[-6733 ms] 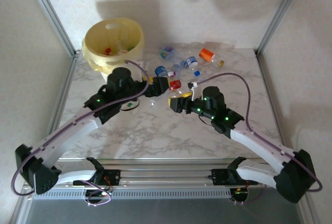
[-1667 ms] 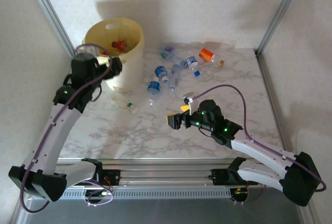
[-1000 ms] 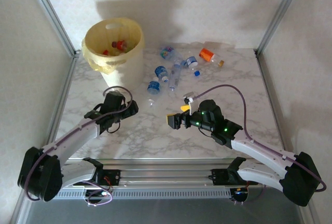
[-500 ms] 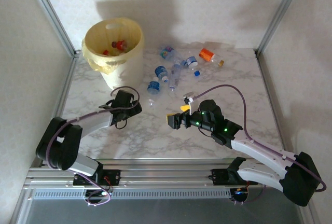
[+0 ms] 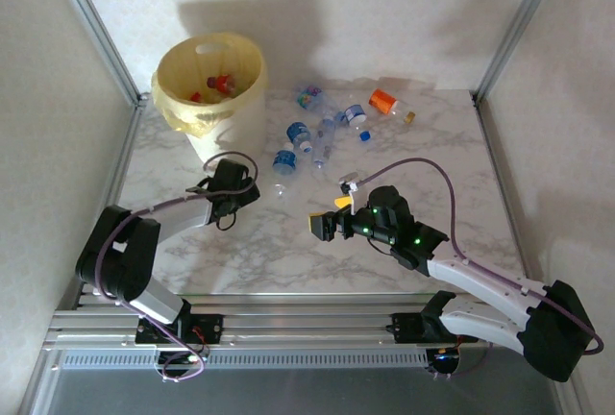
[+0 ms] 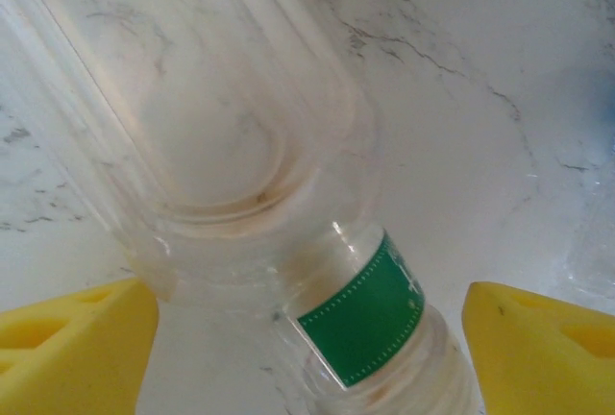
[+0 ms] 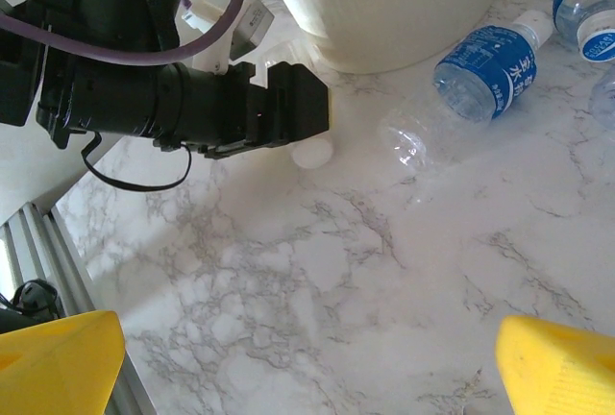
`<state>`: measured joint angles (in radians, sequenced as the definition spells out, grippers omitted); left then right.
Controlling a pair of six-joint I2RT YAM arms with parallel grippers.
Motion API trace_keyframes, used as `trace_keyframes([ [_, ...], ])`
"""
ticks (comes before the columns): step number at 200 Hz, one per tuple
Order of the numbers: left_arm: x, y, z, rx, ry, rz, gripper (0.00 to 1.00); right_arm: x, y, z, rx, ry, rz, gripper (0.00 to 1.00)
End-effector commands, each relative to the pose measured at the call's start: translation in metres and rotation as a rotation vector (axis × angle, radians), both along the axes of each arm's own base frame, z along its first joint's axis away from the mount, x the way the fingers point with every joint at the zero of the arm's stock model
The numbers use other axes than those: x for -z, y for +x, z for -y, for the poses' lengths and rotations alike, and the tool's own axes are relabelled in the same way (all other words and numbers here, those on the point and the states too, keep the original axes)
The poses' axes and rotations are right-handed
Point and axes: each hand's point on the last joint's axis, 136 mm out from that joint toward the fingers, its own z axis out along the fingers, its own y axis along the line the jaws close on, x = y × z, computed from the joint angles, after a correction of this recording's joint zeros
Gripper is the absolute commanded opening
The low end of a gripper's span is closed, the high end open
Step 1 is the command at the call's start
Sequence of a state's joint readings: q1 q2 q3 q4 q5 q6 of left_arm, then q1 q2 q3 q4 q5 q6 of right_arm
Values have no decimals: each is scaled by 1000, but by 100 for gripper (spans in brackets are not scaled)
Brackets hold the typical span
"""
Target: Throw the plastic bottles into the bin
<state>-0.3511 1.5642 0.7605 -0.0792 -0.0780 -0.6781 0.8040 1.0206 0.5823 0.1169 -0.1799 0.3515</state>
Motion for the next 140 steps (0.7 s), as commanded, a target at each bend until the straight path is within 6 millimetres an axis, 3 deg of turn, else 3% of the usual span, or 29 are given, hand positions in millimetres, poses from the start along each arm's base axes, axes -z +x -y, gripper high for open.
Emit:
trace_keyframes([
  [1, 2, 6, -5, -10, 26, 4, 77, -1, 0, -4, -13, 12, 13, 99],
  [89, 10, -35, -16, 20, 32, -29, 30, -4, -1, -1, -4, 18, 16, 99],
  [121, -8, -55, -20, 36, 25, 4, 13, -7, 1, 0, 10, 16, 23, 99],
  [140, -27, -69, -17, 59, 3, 51, 9, -7, 3, -1, 18, 16, 17, 99],
])
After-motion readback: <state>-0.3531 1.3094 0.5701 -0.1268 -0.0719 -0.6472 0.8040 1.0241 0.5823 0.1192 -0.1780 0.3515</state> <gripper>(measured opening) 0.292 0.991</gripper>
